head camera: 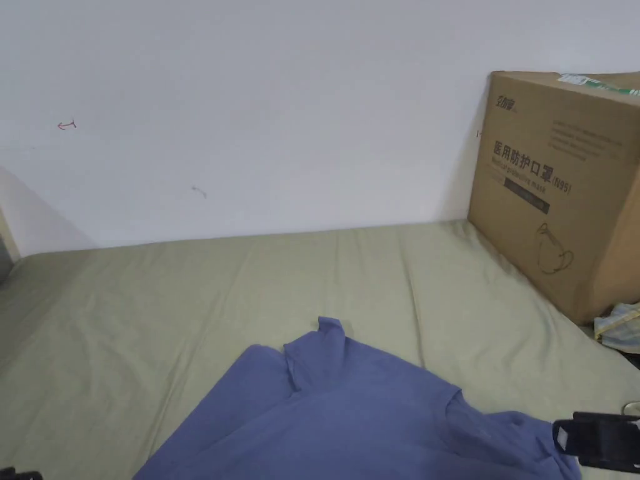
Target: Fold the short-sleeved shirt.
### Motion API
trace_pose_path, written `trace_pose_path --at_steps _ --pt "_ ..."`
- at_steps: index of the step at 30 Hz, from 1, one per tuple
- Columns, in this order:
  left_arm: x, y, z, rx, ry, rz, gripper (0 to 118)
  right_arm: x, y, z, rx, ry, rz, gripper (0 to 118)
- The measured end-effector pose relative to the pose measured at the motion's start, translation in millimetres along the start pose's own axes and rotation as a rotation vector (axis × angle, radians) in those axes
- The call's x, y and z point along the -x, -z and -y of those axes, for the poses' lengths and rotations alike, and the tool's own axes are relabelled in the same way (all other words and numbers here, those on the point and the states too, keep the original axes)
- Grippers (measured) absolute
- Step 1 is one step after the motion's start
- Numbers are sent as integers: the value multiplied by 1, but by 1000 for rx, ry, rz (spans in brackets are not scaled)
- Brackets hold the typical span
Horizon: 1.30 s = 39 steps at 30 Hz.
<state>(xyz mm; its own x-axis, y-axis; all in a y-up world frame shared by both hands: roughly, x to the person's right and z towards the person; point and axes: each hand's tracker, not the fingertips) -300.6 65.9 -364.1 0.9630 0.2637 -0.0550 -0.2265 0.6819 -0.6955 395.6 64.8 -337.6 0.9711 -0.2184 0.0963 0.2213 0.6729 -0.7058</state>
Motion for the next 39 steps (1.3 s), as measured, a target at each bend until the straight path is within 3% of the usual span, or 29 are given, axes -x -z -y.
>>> trace_pose_path --at_steps 1,2,3,4,5,6,7,9,14,15,16,18,19,26,27,28,29,30,34,36,39 --pt "-7 -11 2 -12 13 -29 108 16 -8 2 -22 -13 2 100" --pt "-13 -19 4 5 32 -37 96 25 -12 3 -22 -17 -5 99" --pt "-18 -26 6 26 51 -33 57 32 -14 4 -14 -38 -42 82" --pt "-21 -30 8 33 93 -45 17 40 -17 6 -35 -57 -89 49" --pt "-25 -33 11 49 129 -48 0 48 -18 7 -71 -67 -99 8" --pt "-29 -34 14 65 155 -52 0 54 -19 8 -91 -73 -86 8" --pt "-30 -36 16 63 148 -51 0 63 -16 9 -80 -96 -76 1" --pt "-23 -32 16 118 121 27 0 70 -14 8 -91 -109 -95 1" --pt "6 17 9 187 66 -53 1 87 -7 6 -57 -144 -135 1" --pt "12 29 9 190 62 -50 15 89 -7 7 -52 -150 -137 1" --pt "17 43 11 199 54 -47 41 91 -5 8 -44 -154 -140 1" --pt "31 76 14 249 28 -62 114 89 -1 7 -21 -154 -141 1" --pt "39 91 16 272 14 -68 118 90 2 8 -8 -152 -141 1" --pt "57 164 31 334 36 -39 110 82 21 9 67 -154 -89 1" --pt "57 169 32 331 66 -8 92 82 24 10 77 -152 -83 1" --pt "50 165 32 337 95 43 62 83 27 10 89 -148 -75 1" --pt "50 166 33 351 109 65 21 81 31 8 100 -140 -69 1" --pt "51 168 36 373 117 64 5 81 34 8 106 -132 -65 1" --pt "46 143 40 309 153 159 4 79 51 4 111 -111 -69 1" --pt "35 125 36 226 195 129 4 80 65 -5 123 -104 -68 1" --pt "38 103 33 136 133 143 4 89 93 -34 133 -111 -84 1"
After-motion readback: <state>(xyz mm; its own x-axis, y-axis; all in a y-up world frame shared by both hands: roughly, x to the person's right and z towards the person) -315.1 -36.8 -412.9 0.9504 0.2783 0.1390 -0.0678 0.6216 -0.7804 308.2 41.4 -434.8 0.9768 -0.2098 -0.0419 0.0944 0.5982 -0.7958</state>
